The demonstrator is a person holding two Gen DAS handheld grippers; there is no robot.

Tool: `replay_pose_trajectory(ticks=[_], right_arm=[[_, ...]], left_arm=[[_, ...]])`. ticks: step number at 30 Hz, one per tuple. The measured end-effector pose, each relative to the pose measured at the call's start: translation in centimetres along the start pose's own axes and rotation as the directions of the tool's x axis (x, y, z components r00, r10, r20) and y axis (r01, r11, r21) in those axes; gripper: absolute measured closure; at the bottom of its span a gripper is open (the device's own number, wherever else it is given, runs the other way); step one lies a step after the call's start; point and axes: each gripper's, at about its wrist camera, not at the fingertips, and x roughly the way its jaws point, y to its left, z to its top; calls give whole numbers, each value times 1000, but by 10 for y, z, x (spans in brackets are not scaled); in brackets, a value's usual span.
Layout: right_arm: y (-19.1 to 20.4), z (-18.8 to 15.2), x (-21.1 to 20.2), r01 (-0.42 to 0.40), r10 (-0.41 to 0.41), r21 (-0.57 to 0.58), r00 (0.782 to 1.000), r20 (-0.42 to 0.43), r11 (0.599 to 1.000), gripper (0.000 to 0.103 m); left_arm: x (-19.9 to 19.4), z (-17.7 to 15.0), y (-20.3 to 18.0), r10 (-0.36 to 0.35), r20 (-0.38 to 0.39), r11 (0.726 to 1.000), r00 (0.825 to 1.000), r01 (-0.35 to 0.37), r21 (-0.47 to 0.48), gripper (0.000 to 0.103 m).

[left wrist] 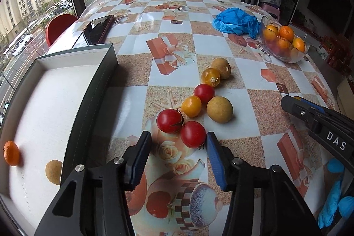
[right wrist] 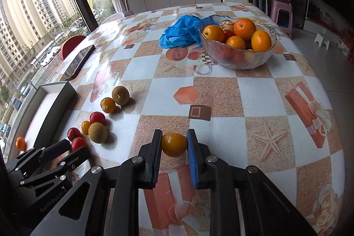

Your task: Organize fruits

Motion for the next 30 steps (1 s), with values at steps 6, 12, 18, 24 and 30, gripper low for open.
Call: replay_pose_trajectory(ticks=[6, 12, 18, 24, 30], right_arm=[[-4, -22, -16, 3, -3, -8, 1000, 1, 1000, 79], [-11, -54, -35, 52, -52, -47, 999, 10, 998, 79], [-24, -80, -50, 101, -100, -36, 995, 19, 994, 73], [-35, -85, -54, 152, -152, 10, 988, 30, 988, 29], [-22, -79, -40, 215, -214, -37, 976, 24, 976, 21]], left_arm=[[-6, -6, 3, -12, 9, 1000, 1000, 12, -24, 79], [-25, -36, 3, -42, 24, 998, 999, 41, 38, 79], [-31, -47, -6, 10, 74, 991, 997, -20, 135, 76], [-24, -44, 2, 23, 84, 994, 996, -32, 106, 18], [-18, -39, 4, -10, 68, 997, 998, 4, 81, 18]])
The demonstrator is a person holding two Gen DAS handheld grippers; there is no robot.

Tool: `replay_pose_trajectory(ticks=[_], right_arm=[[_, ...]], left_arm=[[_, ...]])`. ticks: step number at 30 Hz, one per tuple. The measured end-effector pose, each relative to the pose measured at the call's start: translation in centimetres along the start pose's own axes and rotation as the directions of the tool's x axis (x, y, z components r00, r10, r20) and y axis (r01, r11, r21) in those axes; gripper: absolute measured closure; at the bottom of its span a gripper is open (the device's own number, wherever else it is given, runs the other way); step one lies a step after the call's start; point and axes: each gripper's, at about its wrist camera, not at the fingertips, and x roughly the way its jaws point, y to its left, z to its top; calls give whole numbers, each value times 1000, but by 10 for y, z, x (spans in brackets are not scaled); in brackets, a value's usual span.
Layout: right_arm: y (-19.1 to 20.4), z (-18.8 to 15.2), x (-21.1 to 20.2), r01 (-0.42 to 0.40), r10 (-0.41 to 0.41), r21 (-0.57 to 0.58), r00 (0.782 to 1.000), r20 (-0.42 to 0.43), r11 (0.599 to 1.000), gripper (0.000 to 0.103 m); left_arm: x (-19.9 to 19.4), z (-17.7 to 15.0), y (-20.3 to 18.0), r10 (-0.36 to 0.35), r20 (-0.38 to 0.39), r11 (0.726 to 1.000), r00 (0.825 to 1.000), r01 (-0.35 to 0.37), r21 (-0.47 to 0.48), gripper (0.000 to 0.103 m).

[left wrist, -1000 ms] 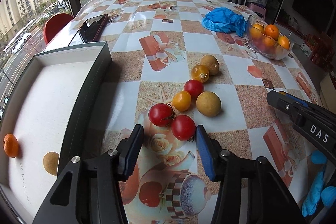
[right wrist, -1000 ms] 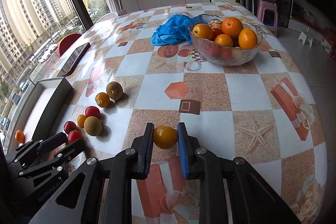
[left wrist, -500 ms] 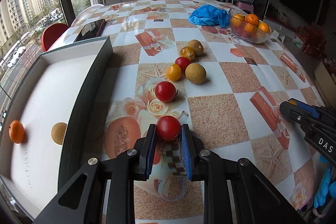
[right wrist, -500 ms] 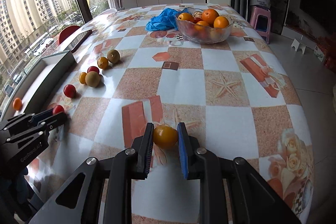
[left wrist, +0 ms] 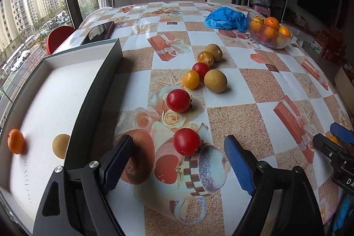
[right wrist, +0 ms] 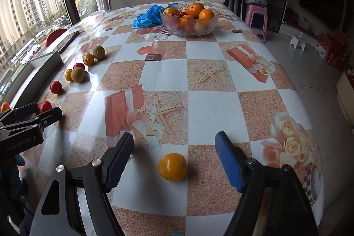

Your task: Organize fruits

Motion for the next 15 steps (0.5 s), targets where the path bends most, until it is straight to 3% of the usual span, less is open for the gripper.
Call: replay_pose_trajectory(ticks=[10, 15], right_arm=[[6, -1, 5, -8, 8, -8, 1000, -4, 1000, 2], [6, -2, 4, -5, 5, -6, 1000, -2, 1000, 2]], left_arm=[[4, 0, -2, -20, 11, 1000, 1000, 20, 11, 10], [3, -2, -3, -21, 14, 1000, 1000, 21, 12, 10]])
